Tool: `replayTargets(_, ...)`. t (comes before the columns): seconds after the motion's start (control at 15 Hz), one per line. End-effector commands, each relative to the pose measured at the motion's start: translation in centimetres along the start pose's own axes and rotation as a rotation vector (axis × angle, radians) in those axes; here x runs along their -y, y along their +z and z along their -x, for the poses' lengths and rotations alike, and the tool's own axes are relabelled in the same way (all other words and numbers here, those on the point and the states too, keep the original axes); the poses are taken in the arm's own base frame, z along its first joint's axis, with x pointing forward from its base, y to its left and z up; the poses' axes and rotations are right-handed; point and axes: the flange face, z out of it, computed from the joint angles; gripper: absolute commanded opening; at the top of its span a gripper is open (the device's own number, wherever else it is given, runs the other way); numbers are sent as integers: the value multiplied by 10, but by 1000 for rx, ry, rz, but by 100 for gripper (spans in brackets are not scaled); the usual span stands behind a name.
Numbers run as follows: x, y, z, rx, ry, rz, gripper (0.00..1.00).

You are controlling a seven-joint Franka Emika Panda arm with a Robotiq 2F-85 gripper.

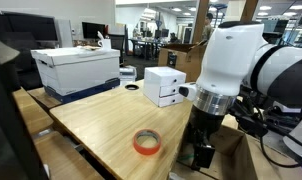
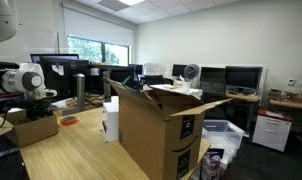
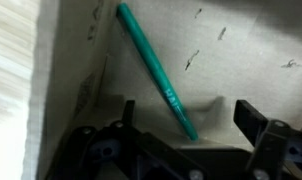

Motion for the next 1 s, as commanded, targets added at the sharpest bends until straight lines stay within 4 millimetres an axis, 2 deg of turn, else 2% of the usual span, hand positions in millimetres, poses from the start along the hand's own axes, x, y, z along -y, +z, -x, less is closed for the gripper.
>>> replayTargets(0.0,1,6,5,-19,11,-4,100)
replayTargets(0.93,5,22,6,-9,1,-9,100)
